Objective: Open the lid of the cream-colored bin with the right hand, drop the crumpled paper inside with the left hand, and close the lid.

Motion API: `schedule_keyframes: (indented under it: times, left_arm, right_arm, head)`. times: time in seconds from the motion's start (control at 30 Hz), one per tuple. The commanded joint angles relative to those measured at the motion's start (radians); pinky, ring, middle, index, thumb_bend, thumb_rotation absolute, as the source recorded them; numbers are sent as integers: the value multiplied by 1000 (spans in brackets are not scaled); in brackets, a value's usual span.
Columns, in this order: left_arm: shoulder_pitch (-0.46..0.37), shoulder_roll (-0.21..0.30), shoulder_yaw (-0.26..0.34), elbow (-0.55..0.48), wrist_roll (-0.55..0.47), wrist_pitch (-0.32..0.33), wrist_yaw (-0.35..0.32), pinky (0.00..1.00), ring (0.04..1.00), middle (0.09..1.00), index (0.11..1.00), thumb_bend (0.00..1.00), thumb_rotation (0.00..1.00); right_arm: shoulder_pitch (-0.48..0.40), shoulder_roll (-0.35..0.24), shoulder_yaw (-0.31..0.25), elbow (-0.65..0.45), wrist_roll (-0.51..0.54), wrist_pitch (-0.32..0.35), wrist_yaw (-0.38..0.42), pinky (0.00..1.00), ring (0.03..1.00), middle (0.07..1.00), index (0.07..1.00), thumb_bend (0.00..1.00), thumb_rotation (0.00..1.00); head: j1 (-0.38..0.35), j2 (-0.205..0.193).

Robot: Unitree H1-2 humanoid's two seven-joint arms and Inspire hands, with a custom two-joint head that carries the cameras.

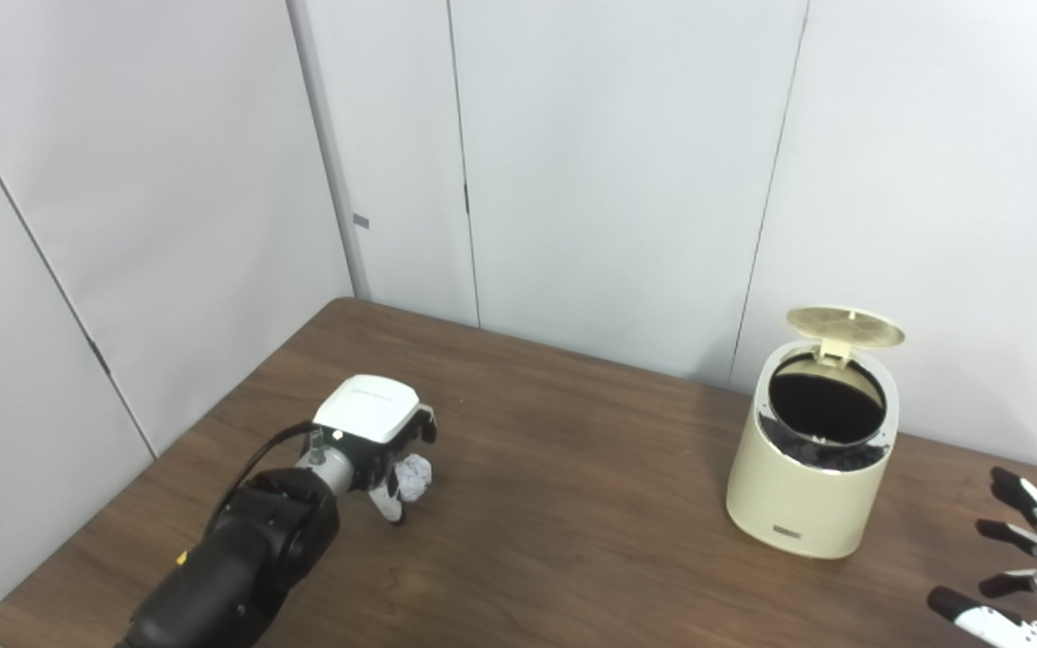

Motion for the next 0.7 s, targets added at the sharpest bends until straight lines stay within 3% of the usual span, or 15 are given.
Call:
schedule_keyframes:
  times: [0.0, 0.13, 0.17, 0.23, 0.3, 0.4, 0.53, 0.67]
  left_arm:
    - [-13, 24, -8, 18, -2, -8, 3, 554, 666, 727, 701, 797, 0]
    - [-10, 31, -27, 26, 4, -19, -2, 541, 643, 691, 673, 792, 0]
    - [-10, 31, -30, 31, 5, -22, 5, 492, 583, 624, 646, 803, 0]
    - [-8, 30, -38, 38, 19, -20, 11, 427, 502, 495, 581, 602, 0]
    - [-8, 28, -45, 57, 28, -22, 26, 350, 393, 480, 509, 542, 0]
    - [-7, 28, -51, 80, 23, -28, 43, 237, 259, 472, 489, 529, 0]
    - [-4, 29, -58, 95, 17, -38, 59, 192, 229, 471, 486, 528, 0]
    - [-4, 30, -65, 90, 22, -25, 40, 220, 257, 471, 487, 528, 0]
  right_arm:
    - [-18, -10, -10, -42, 0, -3, -6, 542, 822, 939, 940, 763, 488]
    - [-16, -12, -12, -50, -2, 5, -8, 522, 806, 929, 938, 768, 492]
    - [-16, -11, -13, -51, -1, 7, -9, 519, 805, 928, 936, 776, 508]
    - [-13, -11, -14, -56, 1, 10, -8, 512, 800, 927, 933, 782, 521]
    - [-11, -12, -17, -58, 4, 6, -9, 507, 800, 927, 933, 780, 529]
    - [-9, -10, -19, -59, 1, 4, -14, 490, 788, 921, 929, 784, 548]
    - [-6, -7, -22, -56, 1, 3, -18, 466, 772, 915, 919, 798, 576]
    - [-8, -10, -23, -54, 5, -7, -17, 480, 776, 920, 926, 787, 595]
  head:
    - [-2, 3]
    - [-5, 11]
    - [-5, 11]
    - [-8, 16]
    - [-11, 18]
    - [-12, 21]
    - [-12, 21]
    - [-11, 27]
